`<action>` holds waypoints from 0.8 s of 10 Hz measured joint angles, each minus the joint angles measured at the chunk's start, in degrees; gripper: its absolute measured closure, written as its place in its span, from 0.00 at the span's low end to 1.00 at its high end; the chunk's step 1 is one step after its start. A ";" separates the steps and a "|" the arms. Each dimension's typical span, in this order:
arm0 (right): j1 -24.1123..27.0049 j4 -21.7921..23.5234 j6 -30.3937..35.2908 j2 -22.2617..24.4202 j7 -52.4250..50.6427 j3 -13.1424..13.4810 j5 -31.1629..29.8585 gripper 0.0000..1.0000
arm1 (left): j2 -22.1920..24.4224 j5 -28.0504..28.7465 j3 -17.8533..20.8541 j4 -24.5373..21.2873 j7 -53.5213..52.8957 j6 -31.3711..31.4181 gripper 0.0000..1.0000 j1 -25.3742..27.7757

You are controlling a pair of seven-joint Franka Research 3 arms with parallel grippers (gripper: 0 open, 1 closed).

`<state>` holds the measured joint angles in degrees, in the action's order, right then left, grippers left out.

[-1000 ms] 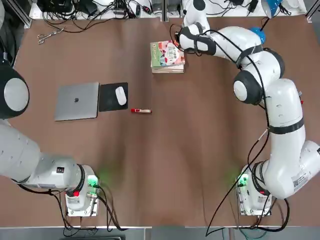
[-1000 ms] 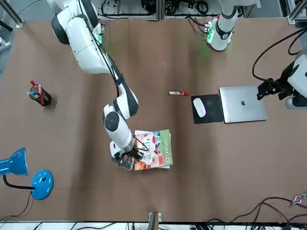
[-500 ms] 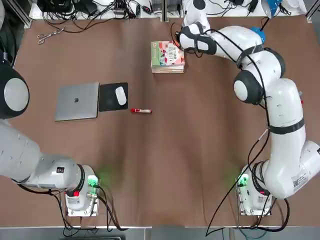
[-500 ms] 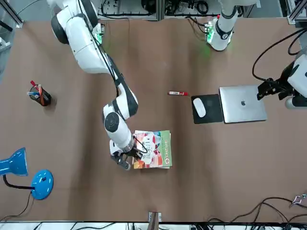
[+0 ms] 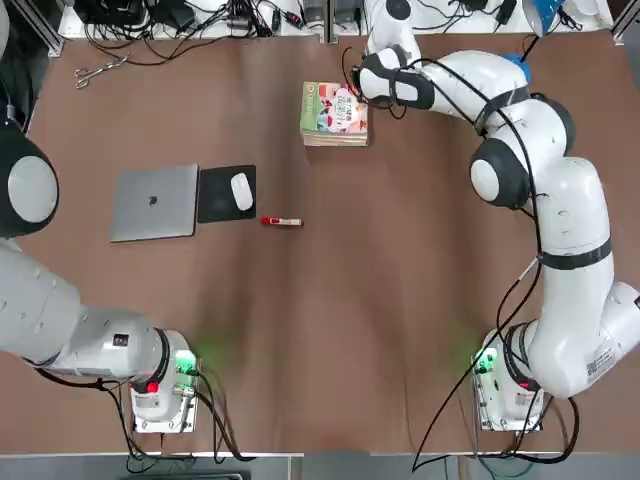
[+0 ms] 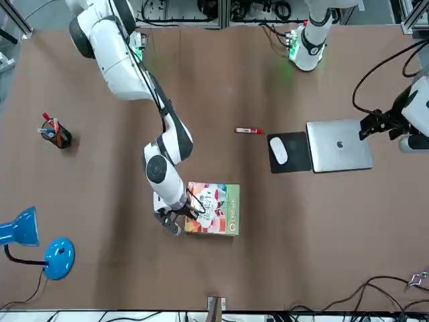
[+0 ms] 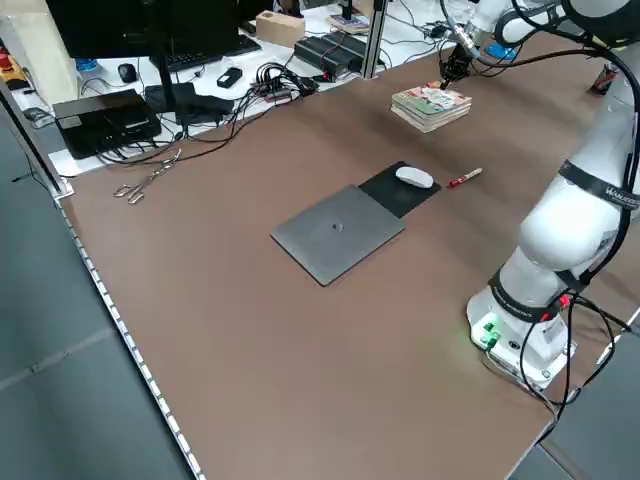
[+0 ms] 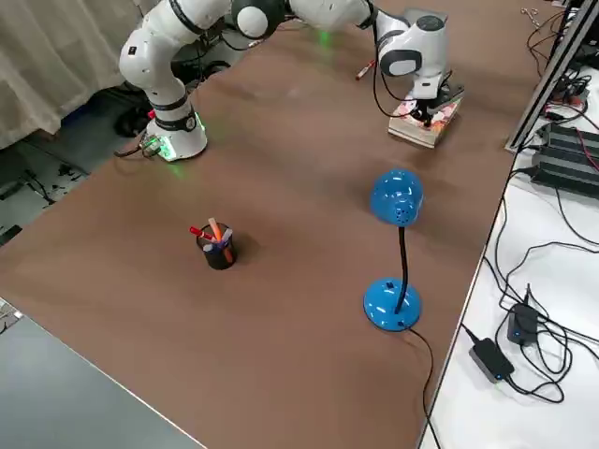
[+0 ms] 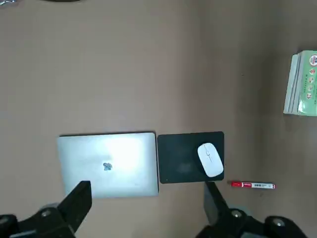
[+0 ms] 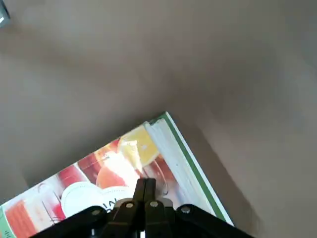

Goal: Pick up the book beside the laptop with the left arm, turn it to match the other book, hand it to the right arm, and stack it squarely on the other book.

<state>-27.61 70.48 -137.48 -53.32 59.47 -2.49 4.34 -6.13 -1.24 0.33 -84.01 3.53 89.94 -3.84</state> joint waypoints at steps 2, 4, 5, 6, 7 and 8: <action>-0.01 0.45 0.55 0.36 0.67 -0.18 0.00 0.99 | 0.00 0.00 0.00 0.00 0.00 0.00 0.00 0.00; -0.01 0.76 0.55 0.56 0.75 -0.23 0.00 0.99 | 0.00 0.00 0.00 0.00 0.00 0.00 0.00 0.00; -0.01 0.77 0.55 0.57 0.76 -0.23 0.00 0.99 | 0.00 0.00 0.01 0.00 0.00 0.00 0.00 0.00; 0.00 0.77 0.55 0.58 0.77 -0.23 0.00 0.99 | -0.04 0.00 0.06 0.00 0.04 -0.02 0.00 0.04; 0.00 0.77 0.56 0.59 0.77 -0.24 0.00 0.99 | -0.16 0.00 0.13 0.00 0.04 -0.04 0.00 0.16; 0.02 0.78 0.62 0.63 0.78 -0.25 0.00 0.98 | -0.27 0.00 0.20 0.00 0.04 -0.04 0.00 0.21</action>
<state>-27.60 71.26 -136.87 -52.69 60.25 -2.73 4.34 -6.40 -1.24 0.53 -84.02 3.57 89.90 -3.63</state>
